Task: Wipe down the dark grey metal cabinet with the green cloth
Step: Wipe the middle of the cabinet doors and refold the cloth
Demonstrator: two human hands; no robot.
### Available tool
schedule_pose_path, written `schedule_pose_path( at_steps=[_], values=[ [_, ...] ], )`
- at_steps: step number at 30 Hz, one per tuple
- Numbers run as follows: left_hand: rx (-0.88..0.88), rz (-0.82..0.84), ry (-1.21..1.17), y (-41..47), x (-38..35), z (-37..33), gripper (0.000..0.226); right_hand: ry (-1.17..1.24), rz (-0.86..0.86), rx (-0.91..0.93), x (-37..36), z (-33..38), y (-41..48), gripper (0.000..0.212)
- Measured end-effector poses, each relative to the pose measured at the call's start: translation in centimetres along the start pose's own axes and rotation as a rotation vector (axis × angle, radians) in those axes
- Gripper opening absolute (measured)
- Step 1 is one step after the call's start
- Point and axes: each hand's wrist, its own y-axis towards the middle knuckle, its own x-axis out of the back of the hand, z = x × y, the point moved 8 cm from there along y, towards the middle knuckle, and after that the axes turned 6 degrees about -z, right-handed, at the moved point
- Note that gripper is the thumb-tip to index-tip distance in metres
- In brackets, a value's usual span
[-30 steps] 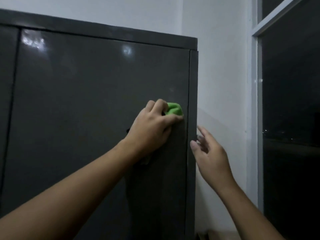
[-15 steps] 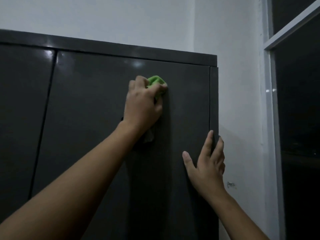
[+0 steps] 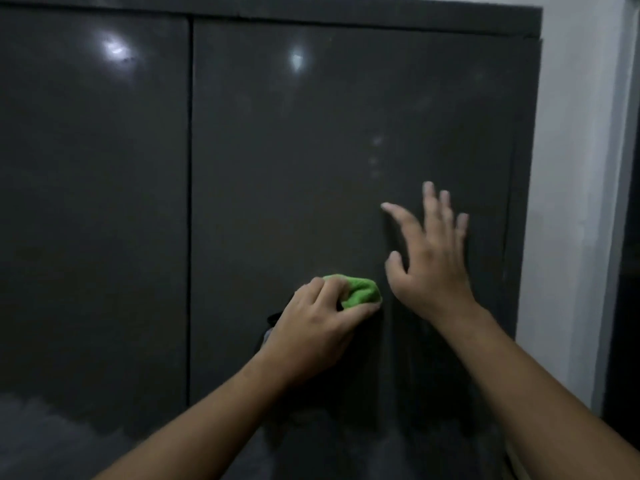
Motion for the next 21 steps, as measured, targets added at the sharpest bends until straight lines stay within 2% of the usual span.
schedule_pose_path(
  at_steps=[4, 8, 12, 15, 21],
  values=[
    [0.013, -0.019, 0.041, -6.5, 1.9, 3.4, 0.037, -0.004, 0.086, 0.184, -3.9, 7.3, -1.3, 0.077],
    [0.052, -0.034, 0.098, -11.6, 4.7, 7.9, 0.039, -0.041, 0.133, 0.281, -8.0, 13.2, -2.8, 0.083],
    [0.226, -0.091, 0.131, -15.4, 8.9, 14.2, 0.040, -0.055, 0.146, 0.316, -10.6, 18.2, -3.5, 0.080],
    [0.382, -0.109, 0.130, -18.6, 11.9, 19.2, 0.041, -0.032, 0.192, 0.437, -12.3, 22.8, -3.8, 0.075],
    [0.476, -0.067, 0.094, -24.5, 14.6, 23.7, 0.042, -0.039, 0.262, 0.686, -18.0, 32.9, -6.0, 0.061]
  ],
)
